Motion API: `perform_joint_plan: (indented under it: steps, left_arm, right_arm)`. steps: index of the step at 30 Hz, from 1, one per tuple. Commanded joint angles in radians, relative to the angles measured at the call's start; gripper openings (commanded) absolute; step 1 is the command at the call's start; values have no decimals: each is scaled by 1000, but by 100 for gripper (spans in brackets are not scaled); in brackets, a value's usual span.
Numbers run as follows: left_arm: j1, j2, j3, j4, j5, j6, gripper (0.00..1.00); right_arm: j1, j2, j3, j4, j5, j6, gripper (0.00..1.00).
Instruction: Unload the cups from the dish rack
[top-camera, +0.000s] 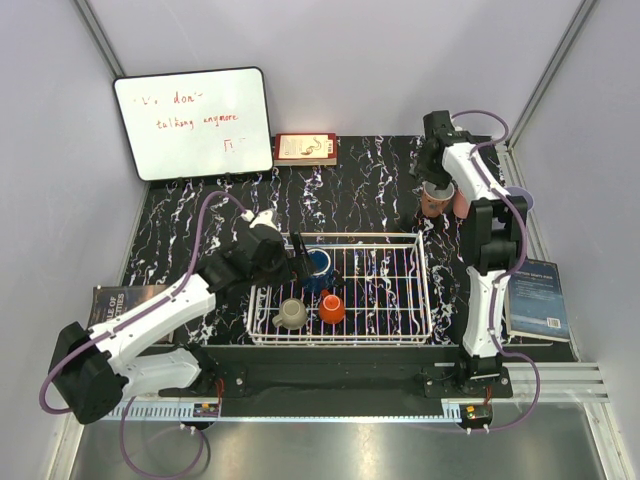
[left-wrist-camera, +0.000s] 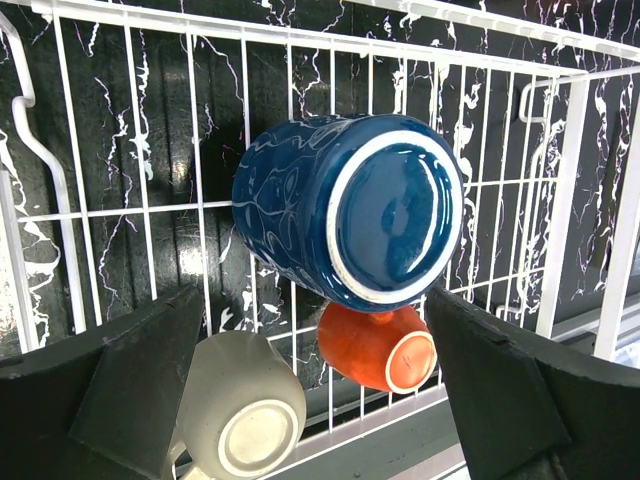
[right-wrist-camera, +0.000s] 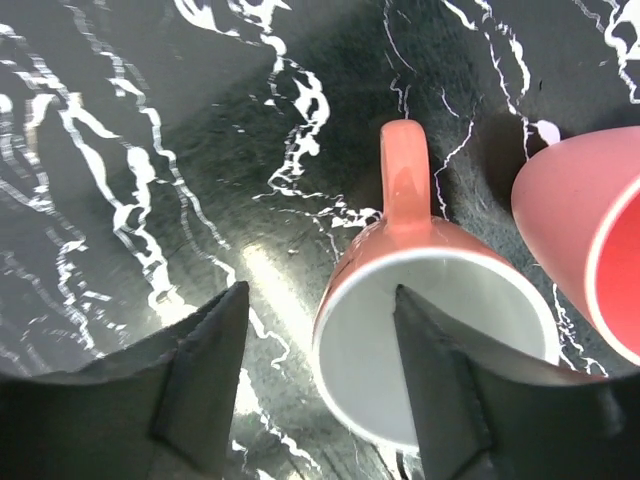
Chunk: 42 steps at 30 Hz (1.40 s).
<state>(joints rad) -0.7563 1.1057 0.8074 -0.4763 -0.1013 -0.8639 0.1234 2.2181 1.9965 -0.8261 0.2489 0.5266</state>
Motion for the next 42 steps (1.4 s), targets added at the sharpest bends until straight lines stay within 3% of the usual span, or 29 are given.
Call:
perform_joint_plan:
  steps: [1, 6, 14, 17, 27, 30, 34, 42]
  left_arm:
    - [-6, -38, 21, 35, 9, 8, 98]
    - [-6, -61, 64, -16, -50, 63, 98]
    - [-6, -129, 78, -77, -156, 121, 99]
    - [-6, -145, 76, -99, -175, 150, 99]
    - [-6, -106, 108, -102, -205, 201, 99]
    - [-6, -80, 121, -99, -215, 206, 99]
    - [-6, -89, 102, -99, -238, 187, 99]
    - [-6, -210, 32, -148, -299, 125, 99]
  right_arm:
    - [18, -103, 33, 27, -11, -8, 71]
    - [47, -188, 88, 25, -31, 9, 82]
    - [221, -357, 85, 21, 16, -45, 100]
    - [284, -444, -14, 34, 27, -37, 100]
    - [614, -819, -641, 257, 171, 73, 100]
    - [665, -925, -766, 309, 121, 108, 100]
    - [728, -972, -846, 306, 43, 101, 100]
    - [904, -835, -822, 323, 56, 59, 100]
